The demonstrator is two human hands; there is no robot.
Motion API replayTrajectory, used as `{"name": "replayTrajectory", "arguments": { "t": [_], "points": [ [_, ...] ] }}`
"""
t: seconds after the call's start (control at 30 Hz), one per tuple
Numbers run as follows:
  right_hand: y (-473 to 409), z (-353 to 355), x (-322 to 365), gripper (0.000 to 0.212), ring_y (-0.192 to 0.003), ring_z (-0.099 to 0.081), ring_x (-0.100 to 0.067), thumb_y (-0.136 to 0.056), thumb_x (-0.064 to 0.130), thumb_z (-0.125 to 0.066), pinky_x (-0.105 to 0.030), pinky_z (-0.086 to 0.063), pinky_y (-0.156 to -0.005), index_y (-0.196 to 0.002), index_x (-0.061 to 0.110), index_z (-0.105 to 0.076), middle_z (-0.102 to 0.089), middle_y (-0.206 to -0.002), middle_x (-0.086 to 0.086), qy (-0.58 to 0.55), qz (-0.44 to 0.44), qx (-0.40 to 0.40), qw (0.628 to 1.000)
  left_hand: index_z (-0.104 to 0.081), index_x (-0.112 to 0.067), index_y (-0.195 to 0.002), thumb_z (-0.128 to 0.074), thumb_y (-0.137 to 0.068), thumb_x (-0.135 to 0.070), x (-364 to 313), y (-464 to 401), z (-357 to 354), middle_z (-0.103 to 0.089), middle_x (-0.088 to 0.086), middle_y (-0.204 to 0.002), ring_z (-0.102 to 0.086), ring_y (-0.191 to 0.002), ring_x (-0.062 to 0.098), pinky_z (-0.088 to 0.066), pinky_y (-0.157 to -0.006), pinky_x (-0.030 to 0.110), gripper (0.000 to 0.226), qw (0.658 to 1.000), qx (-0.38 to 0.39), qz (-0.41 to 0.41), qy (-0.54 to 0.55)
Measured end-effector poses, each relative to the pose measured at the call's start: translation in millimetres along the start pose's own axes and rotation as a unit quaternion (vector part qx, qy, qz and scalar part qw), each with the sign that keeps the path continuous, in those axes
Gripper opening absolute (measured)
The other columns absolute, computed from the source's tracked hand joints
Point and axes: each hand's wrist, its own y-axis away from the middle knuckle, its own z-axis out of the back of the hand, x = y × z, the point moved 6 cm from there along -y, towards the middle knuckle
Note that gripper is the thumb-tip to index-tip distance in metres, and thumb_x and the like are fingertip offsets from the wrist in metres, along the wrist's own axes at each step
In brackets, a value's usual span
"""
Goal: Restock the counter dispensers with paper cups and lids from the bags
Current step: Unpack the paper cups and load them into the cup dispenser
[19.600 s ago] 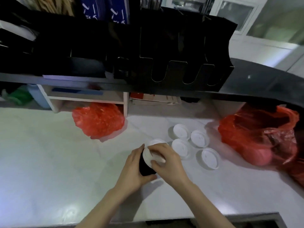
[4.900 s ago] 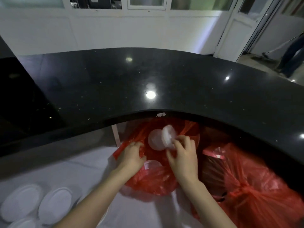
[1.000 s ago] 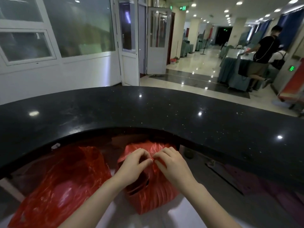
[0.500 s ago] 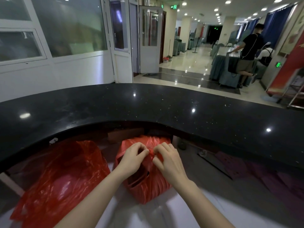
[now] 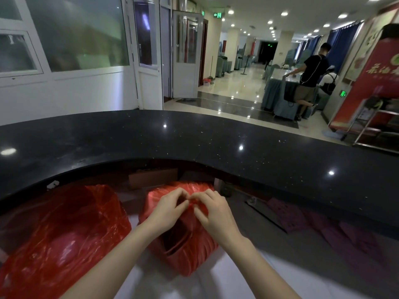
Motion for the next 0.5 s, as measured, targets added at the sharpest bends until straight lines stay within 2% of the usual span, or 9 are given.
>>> {"name": "replayTrajectory", "arguments": {
  "t": [0.1, 0.2, 0.3, 0.4, 0.5],
  "points": [
    [2.0, 3.5, -2.3, 0.019, -0.087, -0.059, -0.012, -0.086, 0.029, -0.052, -0.036, -0.047, -0.076, -0.101, 0.029, -0.062, -0.062, -0.093, 0.011, 0.002, -0.003, -0.021, 1.0, -0.054, -0.032, -0.082, -0.063, -0.092, -0.014, 1.2, 1.2, 2.3, -0.061, -0.01, -0.082, -0.056, -0.08, -0.002, -0.039, -0.072, 0.012, 0.023, 1.0, -0.005, -0.008, -0.025],
    [1.2, 3.9, -3.6, 0.015, -0.086, -0.061, -0.011, -0.082, 0.019, -0.056, -0.038, -0.049, -0.078, -0.093, 0.028, -0.062, -0.063, -0.091, 0.013, -0.01, -0.008, -0.018, 1.0, -0.056, -0.028, -0.081, -0.063, -0.092, -0.018, 7.9, 4.7, 7.3, -0.061, -0.009, -0.082, -0.057, -0.079, 0.002, -0.04, -0.072, 0.015, 0.016, 0.998, -0.025, 0.009, -0.051],
    [0.7, -2.9, 1.6, 0.013, -0.086, -0.057, -0.011, -0.082, 0.021, -0.052, -0.038, -0.047, -0.078, -0.092, 0.028, -0.057, -0.059, -0.093, 0.013, -0.022, -0.008, 0.009, 1.0, -0.052, -0.021, -0.082, -0.06, -0.094, -0.019, 14.2, 9.0, 11.5, -0.059, -0.007, -0.081, -0.056, -0.078, 0.011, -0.038, -0.071, 0.025, 0.014, 0.993, -0.079, 0.043, -0.075],
    [2.6, -11.9, 9.1, 0.018, -0.083, -0.049, -0.011, -0.081, 0.015, -0.052, -0.038, -0.043, -0.079, -0.092, 0.029, -0.05, -0.051, -0.093, 0.015, -0.019, 0.008, 0.037, 0.999, -0.05, -0.018, -0.081, -0.056, -0.095, -0.019, 19.7, 10.7, 21.2, -0.057, -0.005, -0.077, -0.052, -0.072, 0.009, -0.031, -0.063, 0.022, 0.015, 0.982, -0.13, 0.12, -0.058],
    [2.7, -14.6, 8.6, 0.021, -0.086, -0.048, -0.011, -0.083, 0.015, -0.051, -0.038, -0.043, -0.081, -0.091, 0.033, -0.043, -0.051, -0.093, 0.014, -0.059, -0.012, 0.045, 0.997, -0.052, -0.02, -0.081, -0.059, -0.091, -0.019, 18.3, 12.4, 28.5, -0.058, -0.004, -0.073, -0.054, -0.069, 0.012, -0.034, -0.062, 0.026, 0.013, 0.983, -0.138, 0.114, -0.037]
  ]
}}
